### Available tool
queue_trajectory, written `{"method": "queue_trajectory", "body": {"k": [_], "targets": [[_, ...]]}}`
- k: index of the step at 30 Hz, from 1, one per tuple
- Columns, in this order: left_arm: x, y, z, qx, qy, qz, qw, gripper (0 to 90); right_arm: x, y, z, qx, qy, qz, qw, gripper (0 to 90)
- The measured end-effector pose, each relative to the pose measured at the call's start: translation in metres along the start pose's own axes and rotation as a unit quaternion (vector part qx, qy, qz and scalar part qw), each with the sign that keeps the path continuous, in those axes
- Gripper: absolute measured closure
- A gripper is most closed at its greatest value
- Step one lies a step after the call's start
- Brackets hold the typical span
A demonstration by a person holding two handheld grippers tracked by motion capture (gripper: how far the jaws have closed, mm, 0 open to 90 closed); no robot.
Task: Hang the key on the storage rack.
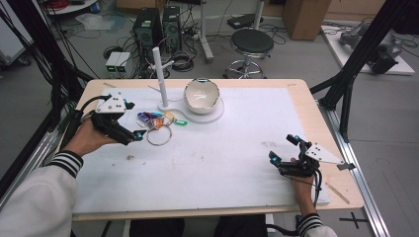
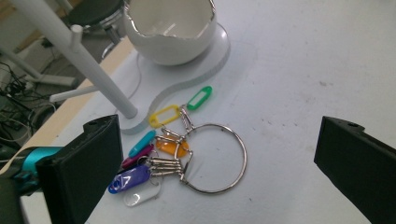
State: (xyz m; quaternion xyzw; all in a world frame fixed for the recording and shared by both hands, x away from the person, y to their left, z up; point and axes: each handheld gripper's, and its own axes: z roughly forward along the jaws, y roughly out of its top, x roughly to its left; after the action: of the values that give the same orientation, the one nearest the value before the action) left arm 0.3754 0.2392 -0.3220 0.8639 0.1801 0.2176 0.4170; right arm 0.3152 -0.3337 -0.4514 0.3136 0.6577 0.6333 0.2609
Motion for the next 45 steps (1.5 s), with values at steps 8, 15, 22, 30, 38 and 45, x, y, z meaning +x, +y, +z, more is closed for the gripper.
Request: {"method": "queue_trajectory", "body": {"k": [8, 15, 22, 30, 38, 45], "targets": [[-0.002, 0.017, 0.019, 0.067, -0.031, 0.055, 0.9957, 1.7, 0.0, 0.0, 0.0, -0.001, 0.0, -0.001, 1.0, 0.9], [-0.003, 0.028, 0.034, 0.102, -0.05, 0.068, 0.9912, 1.7, 0.0, 0.0, 0.0, -0.001, 0.0, -0.001, 1.0, 0.9], [-0.001, 0.033, 0.049, 0.133, -0.066, 0.064, 0.9868, 1.7, 0.0, 0.0, 0.0, -0.001, 0.0, 0.0, 1.0, 0.9], [-0.005, 0.034, 0.071, 0.172, -0.085, 0.066, 0.9792, 1.7, 0.0, 0.0, 0.0, 0.0, 0.0, -0.001, 1.0, 0.9], [-0.011, 0.033, 0.091, 0.211, -0.101, 0.076, 0.9693, 1.7, 0.0, 0.0, 0.0, 0.0, 0.0, -0.001, 1.0, 0.9], [-0.014, 0.027, 0.105, 0.244, -0.112, 0.082, 0.9598, 2.9, 0.0, 0.0, 0.0, -0.002, 0.001, -0.004, 1.0, 0.9]]}}
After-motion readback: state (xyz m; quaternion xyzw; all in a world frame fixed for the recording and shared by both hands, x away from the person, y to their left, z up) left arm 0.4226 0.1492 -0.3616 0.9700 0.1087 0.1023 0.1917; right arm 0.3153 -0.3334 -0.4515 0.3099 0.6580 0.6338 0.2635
